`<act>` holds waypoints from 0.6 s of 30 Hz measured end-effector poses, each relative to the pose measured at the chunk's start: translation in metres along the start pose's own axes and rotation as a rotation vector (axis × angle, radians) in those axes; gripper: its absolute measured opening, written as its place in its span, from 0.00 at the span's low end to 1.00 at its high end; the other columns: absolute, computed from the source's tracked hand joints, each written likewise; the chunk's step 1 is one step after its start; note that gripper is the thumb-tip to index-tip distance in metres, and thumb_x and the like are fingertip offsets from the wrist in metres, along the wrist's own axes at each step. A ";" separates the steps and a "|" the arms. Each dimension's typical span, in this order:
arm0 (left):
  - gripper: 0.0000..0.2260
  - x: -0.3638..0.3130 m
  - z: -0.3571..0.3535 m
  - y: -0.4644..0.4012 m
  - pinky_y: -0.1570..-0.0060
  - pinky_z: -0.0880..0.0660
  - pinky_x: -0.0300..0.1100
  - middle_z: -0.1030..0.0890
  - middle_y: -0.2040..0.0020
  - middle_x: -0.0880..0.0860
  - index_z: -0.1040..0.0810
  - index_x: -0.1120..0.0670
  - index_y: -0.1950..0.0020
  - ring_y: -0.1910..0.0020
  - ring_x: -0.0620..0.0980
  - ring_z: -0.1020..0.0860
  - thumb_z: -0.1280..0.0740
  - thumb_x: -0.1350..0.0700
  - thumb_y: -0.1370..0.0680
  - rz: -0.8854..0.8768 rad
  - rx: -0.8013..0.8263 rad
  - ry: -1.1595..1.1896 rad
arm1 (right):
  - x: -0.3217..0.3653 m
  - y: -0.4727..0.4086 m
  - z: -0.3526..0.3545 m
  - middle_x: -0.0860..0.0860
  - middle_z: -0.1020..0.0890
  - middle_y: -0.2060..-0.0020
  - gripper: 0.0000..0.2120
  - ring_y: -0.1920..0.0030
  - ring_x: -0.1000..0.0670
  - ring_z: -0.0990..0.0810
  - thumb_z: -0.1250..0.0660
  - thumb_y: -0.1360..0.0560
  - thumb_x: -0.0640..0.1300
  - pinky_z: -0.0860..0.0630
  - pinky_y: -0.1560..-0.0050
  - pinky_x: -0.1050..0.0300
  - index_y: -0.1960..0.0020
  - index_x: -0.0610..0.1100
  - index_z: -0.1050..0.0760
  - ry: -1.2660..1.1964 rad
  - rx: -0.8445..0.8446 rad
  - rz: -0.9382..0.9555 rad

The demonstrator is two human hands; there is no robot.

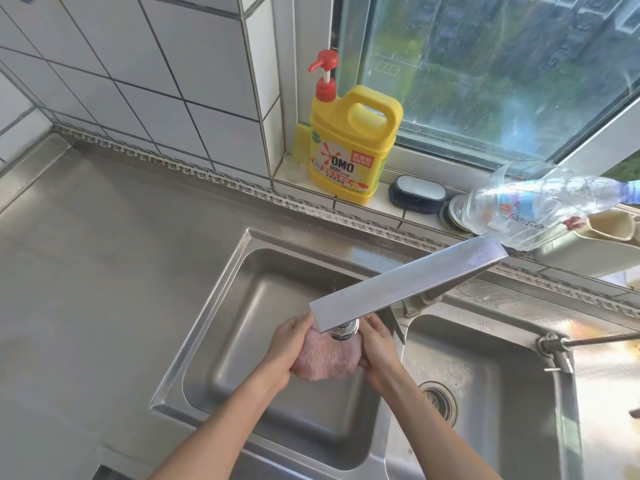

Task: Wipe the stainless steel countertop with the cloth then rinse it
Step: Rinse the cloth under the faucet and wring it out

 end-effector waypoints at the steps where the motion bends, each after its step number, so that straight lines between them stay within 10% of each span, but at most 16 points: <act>1: 0.17 0.000 -0.004 0.000 0.45 0.21 0.50 0.15 0.42 0.60 0.18 0.61 0.41 0.45 0.54 0.16 0.31 0.48 0.20 0.008 -0.019 0.023 | 0.003 0.001 -0.001 0.49 0.21 0.70 0.06 0.77 0.53 0.28 0.30 0.20 0.47 0.37 0.78 0.64 0.47 0.44 0.22 -0.019 -0.005 0.022; 6: 0.10 -0.010 -0.043 -0.004 0.50 0.19 0.49 0.12 0.58 0.50 0.17 0.54 0.52 0.60 0.46 0.13 0.36 0.52 0.16 0.028 0.079 0.297 | 0.005 0.003 -0.009 0.39 0.16 0.39 0.19 0.38 0.38 0.17 0.33 0.18 0.49 0.22 0.36 0.44 0.35 0.35 0.21 -0.296 0.097 -0.024; 11: 0.25 -0.012 -0.054 -0.011 0.79 0.36 0.32 0.29 0.80 0.44 0.29 0.48 0.70 0.82 0.38 0.32 0.44 0.63 0.14 -0.039 0.067 0.122 | -0.005 0.011 -0.020 0.40 0.14 0.46 0.26 0.55 0.41 0.14 0.41 0.17 0.56 0.17 0.61 0.49 0.31 0.36 0.22 -0.580 0.149 -0.245; 14: 0.17 -0.012 -0.046 -0.018 0.73 0.33 0.34 0.26 0.76 0.42 0.30 0.49 0.64 0.74 0.39 0.30 0.35 0.61 0.17 -0.033 0.020 0.065 | 0.003 0.005 -0.014 0.41 0.14 0.44 0.22 0.47 0.42 0.13 0.41 0.16 0.52 0.16 0.48 0.45 0.34 0.37 0.21 -0.515 -0.036 -0.195; 18: 0.14 -0.005 -0.036 -0.018 0.66 0.31 0.23 0.25 0.69 0.42 0.31 0.43 0.62 0.66 0.36 0.28 0.28 0.57 0.31 -0.038 -0.052 -0.014 | 0.017 0.010 -0.013 0.48 0.14 0.50 0.07 0.54 0.54 0.14 0.33 0.20 0.45 0.20 0.55 0.58 0.43 0.45 0.21 -0.028 -0.311 0.076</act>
Point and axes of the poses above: each hand's wrist, its own y-axis away from the middle knuckle, its own z-axis out of the back of the hand, x = y × z, the point moved 2 cm from there along -y, towards the middle knuckle
